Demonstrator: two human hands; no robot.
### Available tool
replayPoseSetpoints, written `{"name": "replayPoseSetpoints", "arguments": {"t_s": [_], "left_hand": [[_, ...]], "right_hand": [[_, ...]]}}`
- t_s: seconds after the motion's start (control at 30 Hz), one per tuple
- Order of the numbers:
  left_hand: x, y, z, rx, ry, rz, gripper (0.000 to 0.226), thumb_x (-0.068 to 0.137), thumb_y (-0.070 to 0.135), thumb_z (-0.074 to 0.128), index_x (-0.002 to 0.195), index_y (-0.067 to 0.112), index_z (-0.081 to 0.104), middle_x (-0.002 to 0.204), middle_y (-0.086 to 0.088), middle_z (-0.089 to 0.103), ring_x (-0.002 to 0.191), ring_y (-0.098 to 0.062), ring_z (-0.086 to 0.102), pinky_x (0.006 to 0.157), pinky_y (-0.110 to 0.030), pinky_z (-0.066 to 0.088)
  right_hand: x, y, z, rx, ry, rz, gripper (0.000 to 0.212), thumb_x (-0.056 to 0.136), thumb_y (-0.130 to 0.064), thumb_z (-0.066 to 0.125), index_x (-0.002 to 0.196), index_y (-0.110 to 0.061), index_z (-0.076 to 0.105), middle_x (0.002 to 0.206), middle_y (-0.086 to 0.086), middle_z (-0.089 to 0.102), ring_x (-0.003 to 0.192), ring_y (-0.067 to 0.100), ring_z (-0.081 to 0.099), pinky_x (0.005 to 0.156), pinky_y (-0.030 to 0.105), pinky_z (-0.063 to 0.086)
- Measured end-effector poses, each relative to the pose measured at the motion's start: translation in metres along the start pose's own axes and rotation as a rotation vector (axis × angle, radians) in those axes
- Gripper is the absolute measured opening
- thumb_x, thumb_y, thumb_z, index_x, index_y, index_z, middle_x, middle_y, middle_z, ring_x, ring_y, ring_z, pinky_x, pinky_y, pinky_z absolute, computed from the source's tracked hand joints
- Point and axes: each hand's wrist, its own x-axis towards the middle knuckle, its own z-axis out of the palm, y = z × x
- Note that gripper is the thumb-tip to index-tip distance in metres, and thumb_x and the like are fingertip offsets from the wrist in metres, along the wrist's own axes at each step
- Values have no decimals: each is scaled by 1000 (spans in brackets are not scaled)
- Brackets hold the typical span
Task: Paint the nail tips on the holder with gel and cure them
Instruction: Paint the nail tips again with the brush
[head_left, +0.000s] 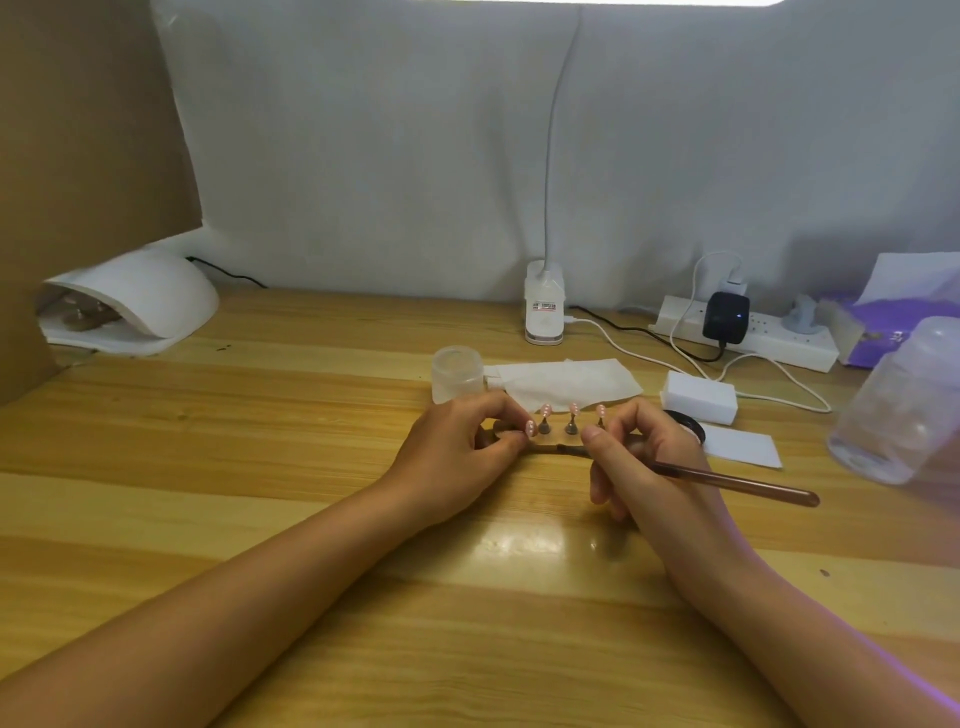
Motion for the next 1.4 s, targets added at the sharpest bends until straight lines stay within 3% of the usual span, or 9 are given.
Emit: {"name": "replayPoseSetpoints", "arguments": {"t_s": [0.1,0.3,0.47,0.67,0.9,0.97,1.1,1.27,1.4], "left_hand": [[0,-1,0,29,-2,8,8,93,25,67,99,27,72,66,36,56,57,3,48,52,-12,31],[0,1,-1,67,9,11,8,93,27,66,100,29,71,71,16,58,57,0,46,55,-18,29],[-1,1,-2,85,7,1,7,93,29,66,99,30,70,101,2,71,57,-2,47,65,-32,48],[1,1,0,76,25,18,7,92,26,67,98,27,70,65,34,57,59,5,50,52,-12,31],[1,0,2,96,34,19,9,90,26,69,99,30,69,68,43,54,64,5,52,55,-11,34],[0,1,2,102,39,13,12,89,29,70,101,30,69,71,35,58,64,4,54,54,-11,33],[-3,4,2,129,29,40,25,86,37,72,108,30,64,101,22,63,65,-2,57,61,-19,38],[-4,4,2,191,16,28,37,81,48,73,112,36,56,105,24,61,69,7,53,63,-20,39],[-4,4,3,203,31,25,34,82,42,72,111,36,53,106,22,61,76,8,49,65,-20,37]], "right_hand": [[1,1,0,-2,9,5,18,96,-24,57,85,-9,54,57,0,64,46,1,54,45,12,40],[1,0,0,-5,20,8,19,96,-26,56,87,-9,54,56,-1,63,46,1,53,44,13,40],[0,0,1,-6,16,-4,20,96,-26,56,84,-11,54,54,-1,61,47,1,53,45,11,39],[1,1,2,6,20,-11,21,96,-26,56,82,-11,54,52,-1,59,46,2,52,45,11,38],[1,2,2,3,11,-20,22,96,-27,56,85,-9,55,52,-1,60,46,2,52,45,12,38],[1,2,2,1,12,-22,22,96,-27,56,85,-9,55,53,-1,60,46,2,52,45,12,39],[1,1,2,6,11,-20,21,96,-27,56,85,-9,55,52,-1,60,46,2,52,45,12,39],[1,1,1,3,9,-19,23,95,-27,56,88,-6,55,52,-2,59,46,2,52,45,12,38],[0,0,1,3,15,-33,22,95,-28,56,88,-7,56,52,-3,59,45,2,52,44,11,38]]}}
